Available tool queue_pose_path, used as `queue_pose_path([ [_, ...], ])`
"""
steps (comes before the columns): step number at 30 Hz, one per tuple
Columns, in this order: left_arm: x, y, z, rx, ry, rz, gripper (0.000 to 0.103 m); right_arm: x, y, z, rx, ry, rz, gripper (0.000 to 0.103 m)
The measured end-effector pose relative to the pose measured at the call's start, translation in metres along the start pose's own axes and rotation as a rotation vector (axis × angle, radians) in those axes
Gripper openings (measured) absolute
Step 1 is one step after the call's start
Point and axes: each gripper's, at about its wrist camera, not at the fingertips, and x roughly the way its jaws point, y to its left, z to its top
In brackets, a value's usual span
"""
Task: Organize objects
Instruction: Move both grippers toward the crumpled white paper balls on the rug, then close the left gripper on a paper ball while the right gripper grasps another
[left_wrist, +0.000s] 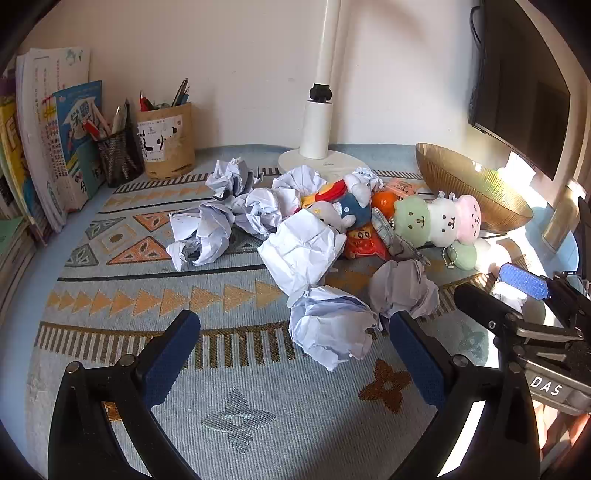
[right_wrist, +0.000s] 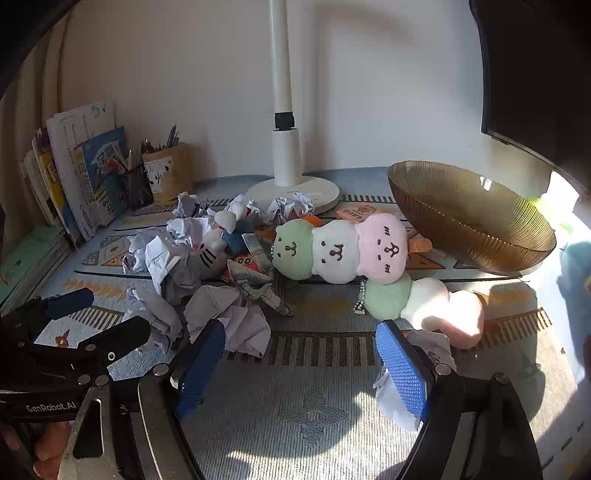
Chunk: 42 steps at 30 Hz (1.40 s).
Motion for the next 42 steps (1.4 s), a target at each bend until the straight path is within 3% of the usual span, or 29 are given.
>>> queue_pose_path([
  [2, 0.001, -0.003, 0.000, 0.012, 0.006, -0.006, 0.102, -0.018, -0.014, -0.001, 0.062, -0.024, 0.033, 0.084],
  [4, 0.003, -0.007, 0.000, 0.026, 0.022, -0.018, 0.102, -0.032, -0.018, 0.003, 0.050, -0.030, 0.008, 0.084],
  [5, 0.002, -0.007, -0.005, 0.025, 0.030, -0.014, 0.102, -0.031, -0.019, 0.006, 0.039, 0.006, 0.031, 0.084],
  [8, 0.010, -0.003, 0.000, 0.055, 0.060, -0.048, 0.102, -0.015, -0.011, 0.017, 0.026, 0.199, 0.224, 0.084],
  [9, 0.010, -0.002, -0.001, 0.061, 0.075, -0.067, 0.102, -0.008, -0.001, 0.020, 0.001, 0.256, 0.222, 0.084],
  [11, 0.005, 0.003, -0.004, 0.076, 0.086, -0.097, 0.102, 0.005, 0.011, 0.026, -0.025, 0.271, 0.232, 0.084],
  [12, 0.004, 0.006, -0.005, 0.079, 0.087, -0.097, 0.102, 0.013, 0.017, 0.027, -0.037, 0.268, 0.233, 0.084],
  [14, 0.006, 0.008, -0.004, 0.080, 0.066, -0.072, 0.102, 0.034, 0.025, 0.029, -0.079, 0.359, 0.172, 0.084],
  [17, 0.014, 0.009, 0.004, 0.024, 0.127, -0.083, 0.102, 0.058, 0.022, 0.027, -0.076, 0.443, 0.188, 0.082],
  [22, 0.031, -0.003, 0.007, 0.031, 0.186, -0.069, 0.095, 0.070, 0.016, 0.028, -0.043, 0.437, 0.201, 0.071],
  [29, 0.034, -0.001, 0.006, 0.009, 0.194, -0.077, 0.093, 0.075, 0.011, 0.023, 0.005, 0.427, 0.233, 0.069],
  [31, 0.035, -0.001, 0.007, 0.006, 0.186, -0.079, 0.091, 0.075, 0.012, 0.022, 0.008, 0.424, 0.235, 0.059],
  [33, 0.036, -0.002, 0.007, 0.001, 0.189, -0.092, 0.074, 0.075, 0.016, 0.019, 0.005, 0.430, 0.259, 0.054],
  [35, 0.038, -0.003, 0.006, 0.008, 0.204, -0.097, 0.066, 0.072, 0.021, 0.018, -0.025, 0.415, 0.232, 0.052],
  [36, 0.038, -0.004, 0.006, 0.009, 0.201, -0.109, 0.053, 0.070, 0.023, 0.017, -0.037, 0.405, 0.227, 0.051],
  [37, 0.036, -0.005, 0.006, 0.017, 0.194, -0.112, 0.048, 0.067, 0.024, 0.017, -0.045, 0.395, 0.226, 0.050],
  [42, 0.024, -0.009, 0.007, 0.018, 0.156, -0.129, 0.046, 0.042, 0.030, 0.019, -0.093, 0.335, 0.204, 0.050],
])
